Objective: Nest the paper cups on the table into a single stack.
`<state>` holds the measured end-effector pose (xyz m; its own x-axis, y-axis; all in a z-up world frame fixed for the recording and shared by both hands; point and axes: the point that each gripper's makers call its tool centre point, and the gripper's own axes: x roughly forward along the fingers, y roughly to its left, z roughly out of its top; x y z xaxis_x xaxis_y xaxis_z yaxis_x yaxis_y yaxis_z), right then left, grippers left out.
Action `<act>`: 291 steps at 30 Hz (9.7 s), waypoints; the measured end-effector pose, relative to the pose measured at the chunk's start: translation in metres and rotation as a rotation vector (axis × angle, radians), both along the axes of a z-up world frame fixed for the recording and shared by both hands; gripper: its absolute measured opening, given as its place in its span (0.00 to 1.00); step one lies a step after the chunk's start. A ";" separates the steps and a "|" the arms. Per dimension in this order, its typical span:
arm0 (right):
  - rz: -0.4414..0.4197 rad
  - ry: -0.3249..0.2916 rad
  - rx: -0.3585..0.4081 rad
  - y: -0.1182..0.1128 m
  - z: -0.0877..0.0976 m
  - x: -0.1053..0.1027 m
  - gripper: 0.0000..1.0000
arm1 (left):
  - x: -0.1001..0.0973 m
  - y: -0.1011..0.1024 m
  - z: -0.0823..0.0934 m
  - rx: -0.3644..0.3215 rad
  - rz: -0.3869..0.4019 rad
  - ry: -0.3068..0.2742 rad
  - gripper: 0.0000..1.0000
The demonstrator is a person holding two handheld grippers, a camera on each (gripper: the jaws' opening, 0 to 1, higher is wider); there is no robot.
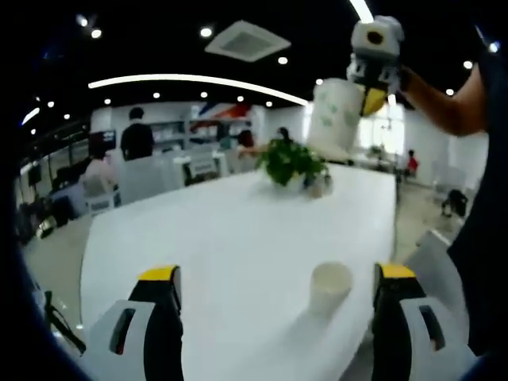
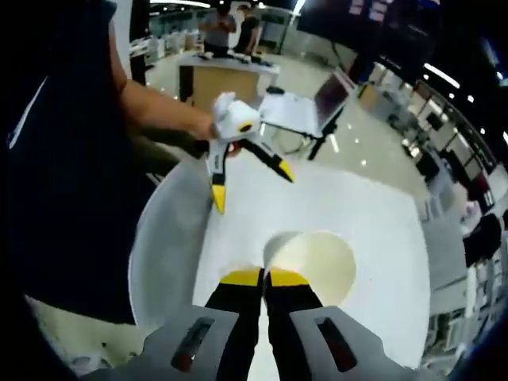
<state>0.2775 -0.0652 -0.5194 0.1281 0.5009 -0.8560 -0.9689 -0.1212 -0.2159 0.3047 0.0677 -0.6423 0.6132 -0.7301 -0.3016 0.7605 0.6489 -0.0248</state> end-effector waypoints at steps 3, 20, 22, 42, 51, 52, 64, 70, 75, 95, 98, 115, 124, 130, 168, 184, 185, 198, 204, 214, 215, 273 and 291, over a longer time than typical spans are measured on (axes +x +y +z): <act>0.009 0.010 -0.076 0.003 -0.003 -0.001 0.00 | 0.002 0.011 -0.003 0.023 0.021 -0.008 0.99; -0.126 0.079 -0.242 -0.003 -0.027 0.002 0.00 | 0.001 0.053 -0.036 0.043 0.125 -0.009 0.99; -0.133 0.081 -0.241 -0.003 -0.027 0.002 0.00 | 0.001 0.057 -0.038 0.063 0.127 -0.016 0.99; -0.176 0.114 -0.220 0.005 -0.045 0.002 0.00 | 0.006 0.070 -0.048 0.076 0.153 -0.011 0.99; -0.201 0.133 -0.225 0.003 -0.067 0.001 0.00 | 0.008 0.072 -0.058 0.087 0.154 0.006 0.99; -0.204 0.133 -0.226 0.002 -0.070 0.001 0.00 | 0.008 0.072 -0.060 0.094 0.151 0.009 0.99; -0.226 0.165 -0.247 -0.002 -0.097 -0.007 0.00 | 0.005 0.066 -0.062 0.081 0.143 0.011 0.99; -0.241 0.184 -0.246 -0.004 -0.110 -0.011 0.00 | 0.004 0.066 -0.064 0.070 0.151 0.015 0.99; -0.245 0.185 -0.251 -0.003 -0.118 -0.012 0.00 | 0.002 0.067 -0.068 0.067 0.155 0.026 0.99; -0.261 0.201 -0.247 0.006 -0.148 -0.015 0.00 | 0.002 0.068 -0.072 0.065 0.166 0.038 0.99; -0.263 0.208 -0.248 0.006 -0.153 -0.017 0.00 | 0.002 0.067 -0.072 0.065 0.165 0.038 0.99; -0.271 0.226 -0.256 0.008 -0.178 -0.022 0.00 | 0.005 0.070 -0.074 0.066 0.171 0.039 0.99; -0.269 0.184 -0.274 0.012 -0.193 -0.024 0.00 | 0.003 0.071 -0.074 0.065 0.173 0.043 0.99; -0.281 0.176 -0.280 0.010 -0.201 -0.023 0.00 | 0.002 0.072 -0.075 0.063 0.174 0.047 0.99; -0.324 0.211 -0.135 0.018 -0.231 -0.020 0.07 | -0.006 0.062 -0.082 0.067 0.149 0.065 0.99; -0.440 0.185 0.370 0.003 -0.168 0.011 0.52 | -0.003 0.052 -0.058 0.033 0.115 0.004 0.99; -0.450 0.174 0.392 0.000 -0.166 0.013 0.54 | -0.003 0.050 -0.057 0.033 0.111 0.002 0.99; -0.546 0.014 0.630 -0.055 -0.148 0.022 0.89 | -0.002 0.037 -0.049 0.002 0.095 -0.032 0.99; -0.531 -0.003 0.737 -0.069 -0.156 0.013 1.00 | -0.010 0.031 -0.054 0.019 0.103 -0.045 0.99; -0.597 -0.025 0.789 -0.096 -0.175 0.009 1.00 | -0.024 0.024 -0.055 0.015 0.098 -0.062 0.99; -0.599 -0.025 0.794 -0.098 -0.174 0.009 1.00 | -0.024 0.024 -0.055 0.018 0.099 -0.062 0.99; -0.423 0.200 0.504 -0.021 -0.289 0.005 0.47 | -0.014 -0.106 -0.166 0.251 -0.312 0.132 0.56; -0.403 0.250 0.502 -0.009 -0.293 0.002 0.30 | -0.020 -0.117 -0.164 0.240 -0.393 0.160 0.31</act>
<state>0.2792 -0.0746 -0.8120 0.2167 0.7991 -0.5608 -0.9454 0.3150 0.0836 0.2849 -0.0493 -0.8066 0.2375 -0.7955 -0.5574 0.9479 0.3152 -0.0460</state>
